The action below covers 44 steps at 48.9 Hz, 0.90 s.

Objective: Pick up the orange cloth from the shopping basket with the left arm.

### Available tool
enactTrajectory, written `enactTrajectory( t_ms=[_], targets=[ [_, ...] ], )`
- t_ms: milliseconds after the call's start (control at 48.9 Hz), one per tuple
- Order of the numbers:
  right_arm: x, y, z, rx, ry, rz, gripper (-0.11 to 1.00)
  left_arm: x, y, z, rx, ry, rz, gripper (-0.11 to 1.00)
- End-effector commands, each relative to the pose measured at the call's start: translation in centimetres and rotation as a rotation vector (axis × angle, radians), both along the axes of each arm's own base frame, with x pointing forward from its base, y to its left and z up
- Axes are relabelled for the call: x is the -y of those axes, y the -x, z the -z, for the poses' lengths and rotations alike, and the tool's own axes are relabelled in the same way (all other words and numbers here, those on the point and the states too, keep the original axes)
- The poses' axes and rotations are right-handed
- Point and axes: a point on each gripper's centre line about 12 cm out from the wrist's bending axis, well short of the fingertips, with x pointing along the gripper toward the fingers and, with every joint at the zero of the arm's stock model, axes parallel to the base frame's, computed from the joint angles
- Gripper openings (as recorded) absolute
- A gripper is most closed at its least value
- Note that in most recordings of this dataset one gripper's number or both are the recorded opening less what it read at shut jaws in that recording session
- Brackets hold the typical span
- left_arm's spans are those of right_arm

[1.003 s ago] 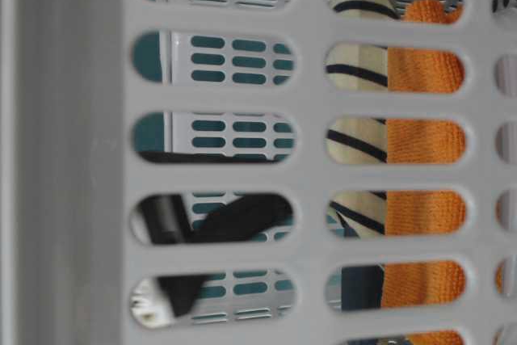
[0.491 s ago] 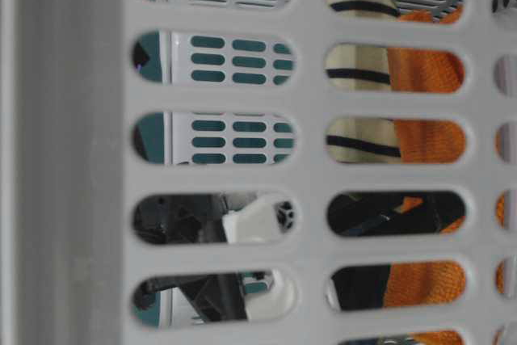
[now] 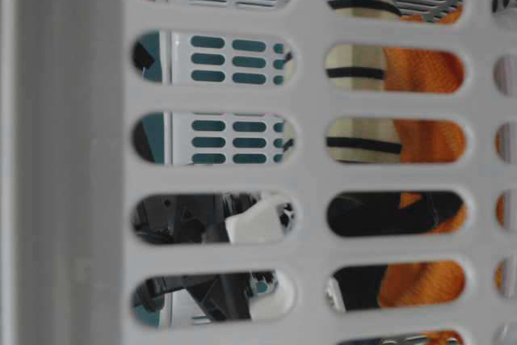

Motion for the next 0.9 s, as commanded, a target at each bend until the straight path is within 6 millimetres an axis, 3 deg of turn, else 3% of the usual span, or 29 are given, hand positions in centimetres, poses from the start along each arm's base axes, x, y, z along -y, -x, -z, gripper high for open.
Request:
enactTrajectory(
  t_ms=[0,102,409,655,818,880],
  targets=[
    [0.0,-0.1,-0.3,0.009,-0.005,0.001,0.00,0.1,-0.1,-0.4,0.013,-0.004,0.008,0.42],
    [0.0,-0.1,-0.3,0.008,-0.005,0.001,0.00,0.0,-0.2,-1.4,0.038,-0.006,0.014,0.19],
    [0.0,-0.1,-0.3,0.009,-0.005,0.001,0.00,-0.2,-0.4,-6.9,0.101,-0.004,0.014,0.18],
    [0.0,0.0,-0.4,0.014,-0.005,0.001,0.00,-0.4,0.1,-16.1,0.151,0.000,0.006,0.18],
    [0.0,0.0,-0.4,0.015,-0.005,0.001,0.00,-0.4,1.8,-22.4,0.178,0.005,0.002,0.18],
    [0.0,0.1,-0.4,0.018,-0.005,0.001,0.00,-0.4,2.3,-23.8,0.181,0.007,0.003,0.18]
  ],
)
